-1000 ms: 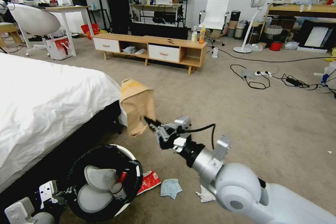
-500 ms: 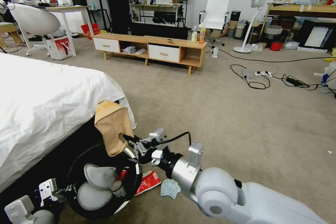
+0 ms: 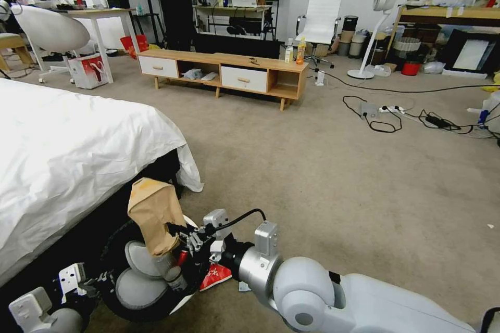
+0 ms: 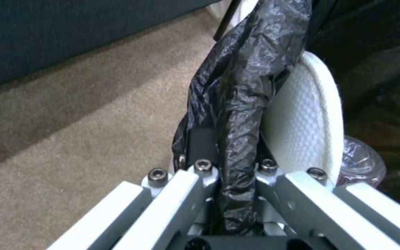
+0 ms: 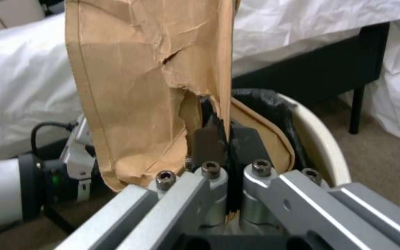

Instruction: Pick up the trash bin and place the garbage on the floor into it.

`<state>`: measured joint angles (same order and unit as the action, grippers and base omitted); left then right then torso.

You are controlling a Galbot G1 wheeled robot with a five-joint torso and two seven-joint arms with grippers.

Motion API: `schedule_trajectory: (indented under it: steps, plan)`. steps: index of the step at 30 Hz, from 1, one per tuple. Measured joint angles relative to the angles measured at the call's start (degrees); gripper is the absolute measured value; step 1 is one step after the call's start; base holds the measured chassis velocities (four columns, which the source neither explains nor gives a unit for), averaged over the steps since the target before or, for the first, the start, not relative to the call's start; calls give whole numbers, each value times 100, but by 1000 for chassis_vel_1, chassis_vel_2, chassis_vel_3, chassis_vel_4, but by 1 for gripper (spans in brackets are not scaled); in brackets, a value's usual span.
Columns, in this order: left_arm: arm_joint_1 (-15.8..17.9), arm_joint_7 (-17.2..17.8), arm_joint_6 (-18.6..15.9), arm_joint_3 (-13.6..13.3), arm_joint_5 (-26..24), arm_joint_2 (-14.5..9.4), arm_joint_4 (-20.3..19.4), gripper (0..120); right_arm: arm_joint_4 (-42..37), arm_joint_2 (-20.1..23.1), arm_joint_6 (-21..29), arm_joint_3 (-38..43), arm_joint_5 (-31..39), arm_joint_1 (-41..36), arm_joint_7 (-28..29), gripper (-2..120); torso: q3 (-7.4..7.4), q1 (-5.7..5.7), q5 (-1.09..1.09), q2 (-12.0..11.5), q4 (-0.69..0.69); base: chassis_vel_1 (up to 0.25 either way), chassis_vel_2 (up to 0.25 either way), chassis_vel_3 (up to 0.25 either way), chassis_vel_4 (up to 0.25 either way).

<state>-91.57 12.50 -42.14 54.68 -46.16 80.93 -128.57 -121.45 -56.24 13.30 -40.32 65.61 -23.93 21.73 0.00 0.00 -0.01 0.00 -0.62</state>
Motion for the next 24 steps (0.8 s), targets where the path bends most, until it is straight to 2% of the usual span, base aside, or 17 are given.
schedule_trajectory:
  steps: [11,24]
  plan:
    - [12,2,0,-10,-13,-2,7,2,41,-138,454,-286,5,63,411,0,0,0,0,0,0,0,0,0,0]
    - [-3,1,0,18,-50,-9,-59,2,127,-119,665,-405,-73,-122,597,0,0,0,1,0,0,0,0,0,0]
